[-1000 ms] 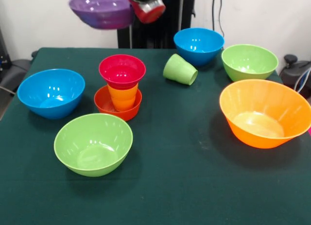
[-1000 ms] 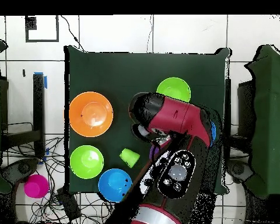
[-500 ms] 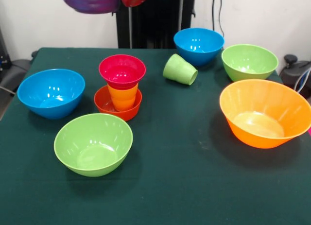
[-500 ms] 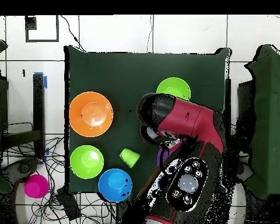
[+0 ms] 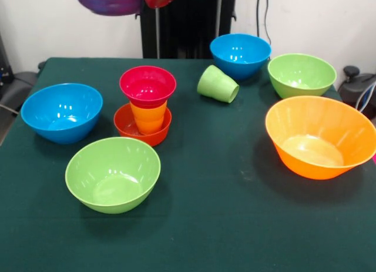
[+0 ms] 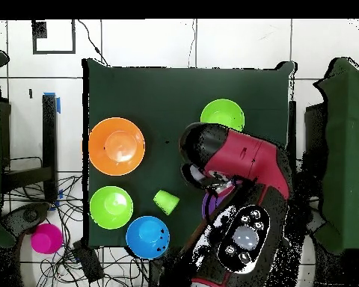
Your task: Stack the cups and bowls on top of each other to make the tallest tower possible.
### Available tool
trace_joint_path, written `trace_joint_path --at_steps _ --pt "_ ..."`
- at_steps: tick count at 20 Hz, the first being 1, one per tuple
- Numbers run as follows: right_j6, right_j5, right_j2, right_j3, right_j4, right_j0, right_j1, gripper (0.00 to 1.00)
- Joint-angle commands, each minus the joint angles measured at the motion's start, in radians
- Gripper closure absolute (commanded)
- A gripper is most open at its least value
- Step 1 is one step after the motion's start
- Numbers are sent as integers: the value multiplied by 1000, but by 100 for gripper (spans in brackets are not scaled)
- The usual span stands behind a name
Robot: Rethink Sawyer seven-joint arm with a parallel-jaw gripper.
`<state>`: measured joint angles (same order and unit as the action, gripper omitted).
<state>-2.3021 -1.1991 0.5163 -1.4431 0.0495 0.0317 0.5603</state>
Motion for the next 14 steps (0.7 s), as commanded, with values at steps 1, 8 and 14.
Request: trace_joint_path --at_steps 1,8,14 --pt "-120 98 -133 -136 53 -43 9 100" --pt "-190 -8 -161 -73 158 -79 3 100" --pt "-183 -26 -127 -71 177 -98 6 100"
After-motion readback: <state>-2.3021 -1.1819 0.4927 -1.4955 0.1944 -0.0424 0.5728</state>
